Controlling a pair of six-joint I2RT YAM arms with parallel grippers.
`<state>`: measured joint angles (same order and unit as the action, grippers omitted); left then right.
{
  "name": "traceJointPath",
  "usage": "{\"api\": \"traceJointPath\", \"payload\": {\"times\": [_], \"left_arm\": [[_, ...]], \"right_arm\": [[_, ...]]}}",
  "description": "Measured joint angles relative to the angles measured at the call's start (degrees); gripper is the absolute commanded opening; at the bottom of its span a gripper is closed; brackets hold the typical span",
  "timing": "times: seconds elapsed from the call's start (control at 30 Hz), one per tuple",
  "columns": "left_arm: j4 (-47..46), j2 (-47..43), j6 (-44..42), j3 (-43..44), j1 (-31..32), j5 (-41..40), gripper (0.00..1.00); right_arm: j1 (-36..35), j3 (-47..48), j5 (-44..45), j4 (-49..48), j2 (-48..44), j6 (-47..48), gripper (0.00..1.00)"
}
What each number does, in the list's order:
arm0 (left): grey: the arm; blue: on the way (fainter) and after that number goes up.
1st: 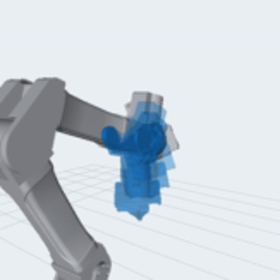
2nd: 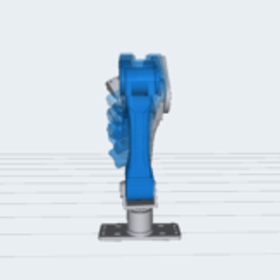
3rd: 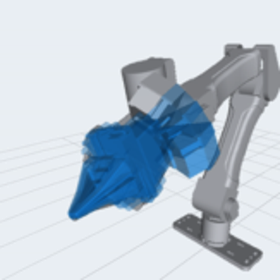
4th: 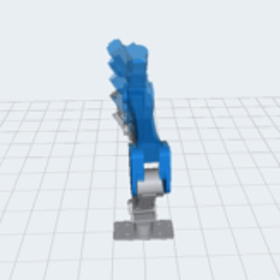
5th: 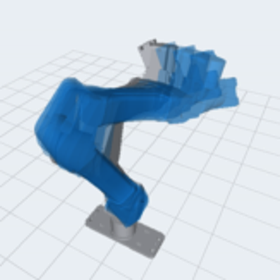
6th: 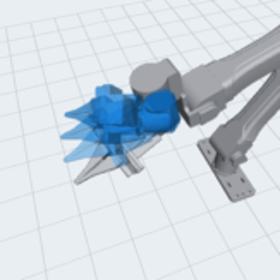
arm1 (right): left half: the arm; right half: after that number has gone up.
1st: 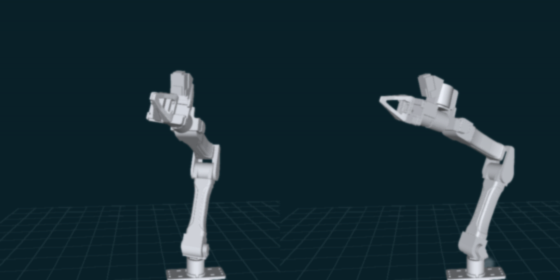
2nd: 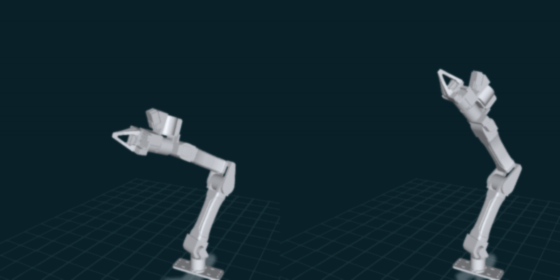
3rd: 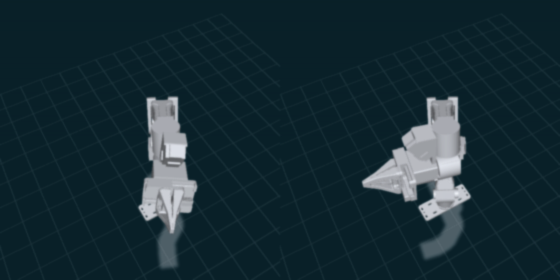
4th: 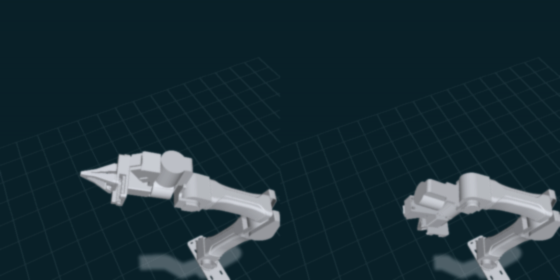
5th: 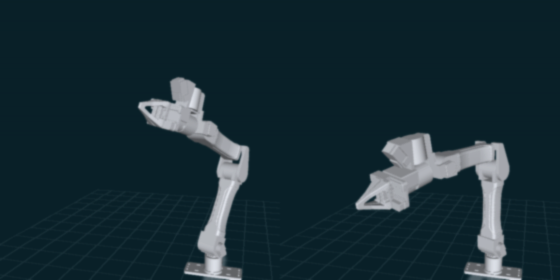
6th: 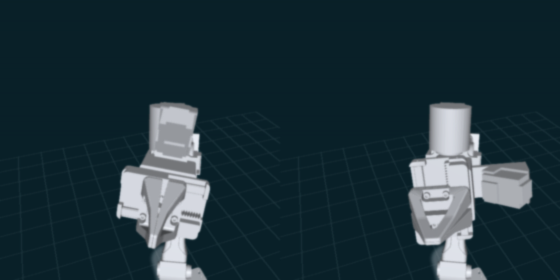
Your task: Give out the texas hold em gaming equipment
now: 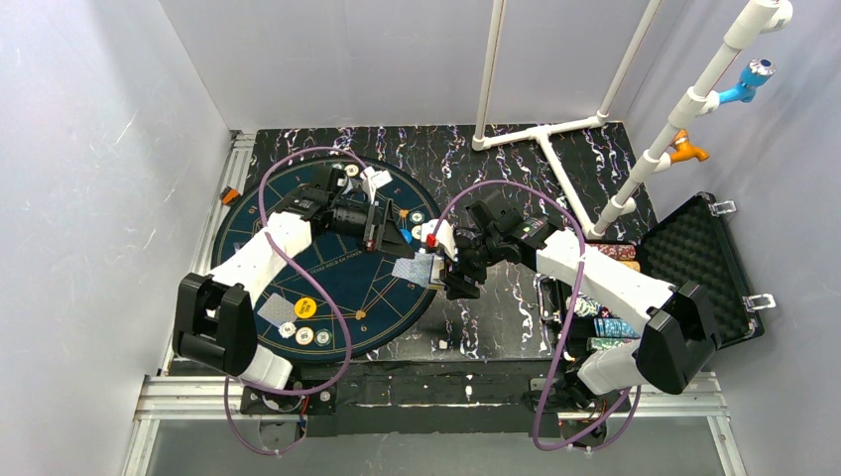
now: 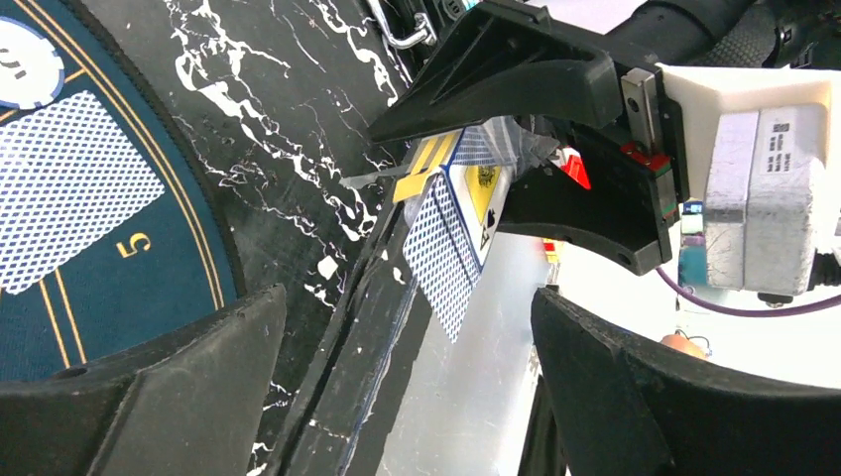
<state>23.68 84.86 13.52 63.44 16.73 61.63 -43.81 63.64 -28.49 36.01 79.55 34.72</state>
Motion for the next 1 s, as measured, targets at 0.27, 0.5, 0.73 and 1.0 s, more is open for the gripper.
{"api": "traceJointPath", "payload": {"times": [0.27, 0.5, 0.73, 1.0], "left_arm": [[-2.01, 1.68, 2.14, -0.28, 10.40, -0.59, 0.65], [1.20, 2.36, 1.05, -0.35, 9.99, -0.94, 0.46], [1.62, 2.38, 3.17, -1.90, 6.19, 2.99, 0.33], [-1.46, 1.81, 5.60, -4.42, 3.08, 5.14, 0.42]], "right_arm": [[0.02, 0.02, -0.68, -0.20, -0.02, -0.20, 0.01], [0.09, 0.76, -0.79, -0.22, -0.35, -0.48, 0.01], [0.31, 0.87, -0.81, 0.28, -0.61, -0.46, 0.01], [0.72, 0.87, -0.81, 0.52, -0.66, -0.48, 0.01]]}}
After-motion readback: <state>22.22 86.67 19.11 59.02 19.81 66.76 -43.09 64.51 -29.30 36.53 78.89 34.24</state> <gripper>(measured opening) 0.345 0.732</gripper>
